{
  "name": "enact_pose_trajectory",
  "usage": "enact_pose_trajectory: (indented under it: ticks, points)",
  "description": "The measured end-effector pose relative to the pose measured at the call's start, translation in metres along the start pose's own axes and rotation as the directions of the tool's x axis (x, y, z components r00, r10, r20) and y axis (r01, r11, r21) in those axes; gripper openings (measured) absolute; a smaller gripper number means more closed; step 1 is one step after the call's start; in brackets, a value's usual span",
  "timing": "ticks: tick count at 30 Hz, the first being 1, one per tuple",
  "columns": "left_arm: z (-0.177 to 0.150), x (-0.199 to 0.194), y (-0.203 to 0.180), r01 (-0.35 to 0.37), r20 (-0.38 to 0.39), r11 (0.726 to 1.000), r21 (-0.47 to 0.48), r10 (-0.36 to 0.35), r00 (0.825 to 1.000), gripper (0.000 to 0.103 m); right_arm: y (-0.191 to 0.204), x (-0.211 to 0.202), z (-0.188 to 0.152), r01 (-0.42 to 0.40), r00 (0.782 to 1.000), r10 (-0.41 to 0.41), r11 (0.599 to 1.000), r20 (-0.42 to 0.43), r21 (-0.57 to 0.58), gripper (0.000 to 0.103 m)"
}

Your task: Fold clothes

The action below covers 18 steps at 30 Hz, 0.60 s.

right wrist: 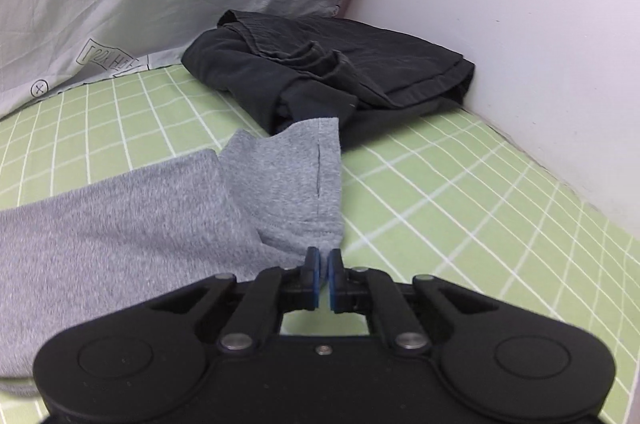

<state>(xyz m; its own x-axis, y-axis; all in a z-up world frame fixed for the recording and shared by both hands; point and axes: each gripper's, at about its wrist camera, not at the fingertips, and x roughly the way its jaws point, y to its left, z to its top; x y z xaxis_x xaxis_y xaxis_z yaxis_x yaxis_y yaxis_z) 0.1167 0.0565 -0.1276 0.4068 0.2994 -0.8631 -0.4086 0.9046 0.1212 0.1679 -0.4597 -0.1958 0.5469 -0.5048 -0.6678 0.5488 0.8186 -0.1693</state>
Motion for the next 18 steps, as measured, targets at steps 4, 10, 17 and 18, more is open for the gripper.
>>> enact_pose_trajectory:
  ticks: [4, 10, 17, 18]
  points:
    - [-0.023, -0.018, -0.005, -0.001, 0.007, 1.000, 0.012, 0.001, 1.000, 0.099, -0.041, -0.001, -0.012, 0.038, 0.999, -0.037, 0.999, 0.003, -0.022, 0.004]
    - [-0.065, -0.044, 0.005, 0.004, 0.019, 1.000, 0.004, -0.004, 1.000, 0.100, -0.149, 0.027, -0.014, 0.272, 0.961, -0.263, 0.954, -0.085, 0.127, 0.000]
    - [-0.093, -0.045, 0.007, -0.002, -0.036, 1.000, -0.014, 0.001, 0.999, 0.100, -0.186, 0.024, -0.013, 0.046, 0.996, -0.020, 0.956, -0.092, 0.291, 0.040]
    - [-0.094, -0.045, 0.003, 0.006, -0.037, 1.000, -0.011, -0.006, 0.999, 0.100, -0.177, 0.022, -0.014, 0.004, 0.997, 0.019, 0.960, -0.078, 0.278, 0.045]
